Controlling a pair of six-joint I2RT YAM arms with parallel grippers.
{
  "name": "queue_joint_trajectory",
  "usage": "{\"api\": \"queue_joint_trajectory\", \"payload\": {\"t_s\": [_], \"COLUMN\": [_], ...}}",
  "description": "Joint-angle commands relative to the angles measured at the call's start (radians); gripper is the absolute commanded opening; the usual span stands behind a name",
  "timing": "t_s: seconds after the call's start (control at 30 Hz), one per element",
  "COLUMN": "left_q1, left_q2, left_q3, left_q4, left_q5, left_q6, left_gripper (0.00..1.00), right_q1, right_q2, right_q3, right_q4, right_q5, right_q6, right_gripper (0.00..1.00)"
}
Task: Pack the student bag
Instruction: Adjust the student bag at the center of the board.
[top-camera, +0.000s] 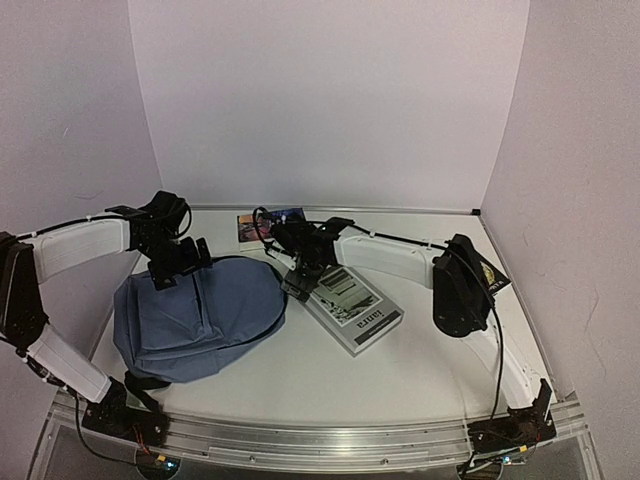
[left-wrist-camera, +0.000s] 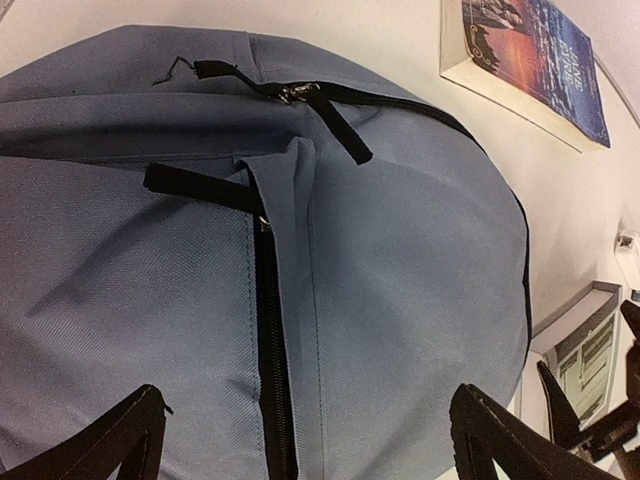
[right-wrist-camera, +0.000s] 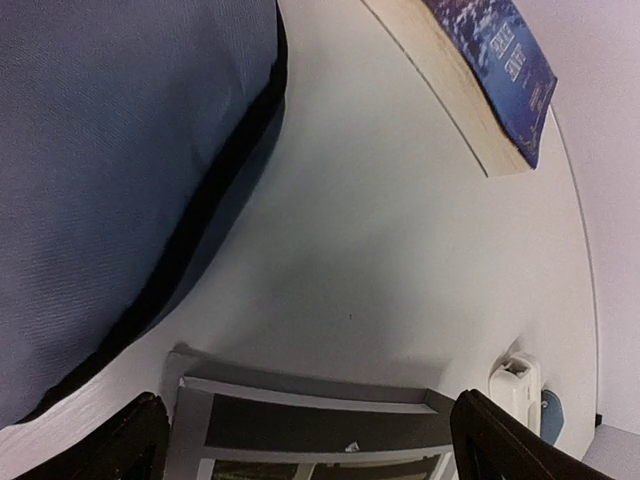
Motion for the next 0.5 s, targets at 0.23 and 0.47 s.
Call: {"api": "queue_joint_trajectory", "payload": {"t_s": [0.23,0.47], "left_q1": [0.005,0.003], "left_q2": [0.178,0.284], "left_q3": [0.092,0.135], "left_q4": [0.067,0.097], "left_q5": [0.042,0.101], "left_q6": [0.038,0.082], "left_gripper": [0.99,0.79], "right_q1": [-0.040,-0.107], "right_q2": [-0.024,-0.164], "right_q3": [-0.163,-0.372], "right_q4": [0.023,0.059], "right_q5": [0.168,0.135], "right_q6": [-0.012,-0.016], "right_gripper": [0.98,0.98]}}
